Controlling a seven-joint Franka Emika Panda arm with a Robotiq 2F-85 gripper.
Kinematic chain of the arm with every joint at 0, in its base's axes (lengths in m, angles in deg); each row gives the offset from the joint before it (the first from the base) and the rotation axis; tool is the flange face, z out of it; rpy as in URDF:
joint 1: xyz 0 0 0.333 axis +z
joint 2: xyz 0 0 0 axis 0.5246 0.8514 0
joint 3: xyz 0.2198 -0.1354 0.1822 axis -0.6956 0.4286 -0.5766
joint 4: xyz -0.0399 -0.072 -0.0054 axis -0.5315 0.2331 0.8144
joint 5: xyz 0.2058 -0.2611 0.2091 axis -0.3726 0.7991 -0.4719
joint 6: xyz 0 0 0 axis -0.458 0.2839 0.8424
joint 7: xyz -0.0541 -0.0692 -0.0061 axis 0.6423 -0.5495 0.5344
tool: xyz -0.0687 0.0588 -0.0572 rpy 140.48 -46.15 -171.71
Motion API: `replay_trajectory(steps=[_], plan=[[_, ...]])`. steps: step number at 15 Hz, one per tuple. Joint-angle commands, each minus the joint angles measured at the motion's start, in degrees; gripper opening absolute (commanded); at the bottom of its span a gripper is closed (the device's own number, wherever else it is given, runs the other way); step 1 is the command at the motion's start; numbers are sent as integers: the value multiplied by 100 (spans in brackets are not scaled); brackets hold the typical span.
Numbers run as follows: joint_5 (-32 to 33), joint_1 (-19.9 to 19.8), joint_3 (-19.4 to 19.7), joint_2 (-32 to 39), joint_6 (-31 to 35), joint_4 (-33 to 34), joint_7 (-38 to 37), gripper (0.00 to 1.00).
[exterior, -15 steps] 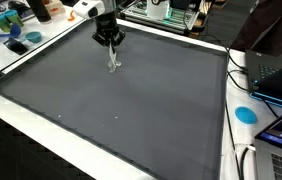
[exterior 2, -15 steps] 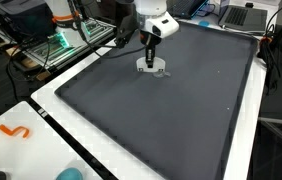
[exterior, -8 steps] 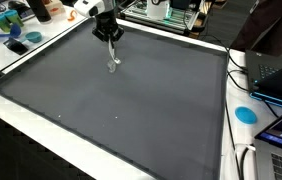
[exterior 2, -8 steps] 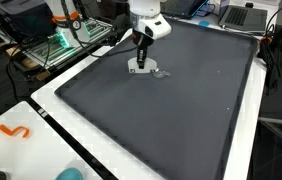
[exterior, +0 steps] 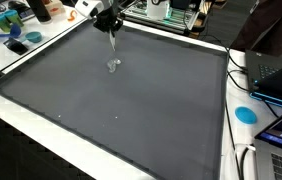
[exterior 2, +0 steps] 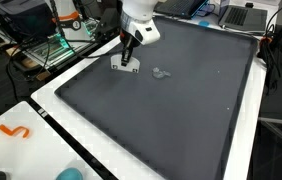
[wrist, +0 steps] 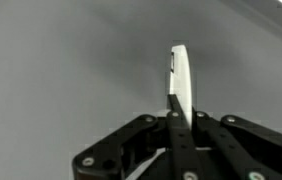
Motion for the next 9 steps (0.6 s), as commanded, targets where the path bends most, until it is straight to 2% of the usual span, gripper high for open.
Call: replay_trajectory(steps=[1,4,9], plan=[[228,72,35,83,-681,87,15,1],[86,81,-26,17,-698,124,40,1],[-257,113,-141,-188,-72,187,1,1]])
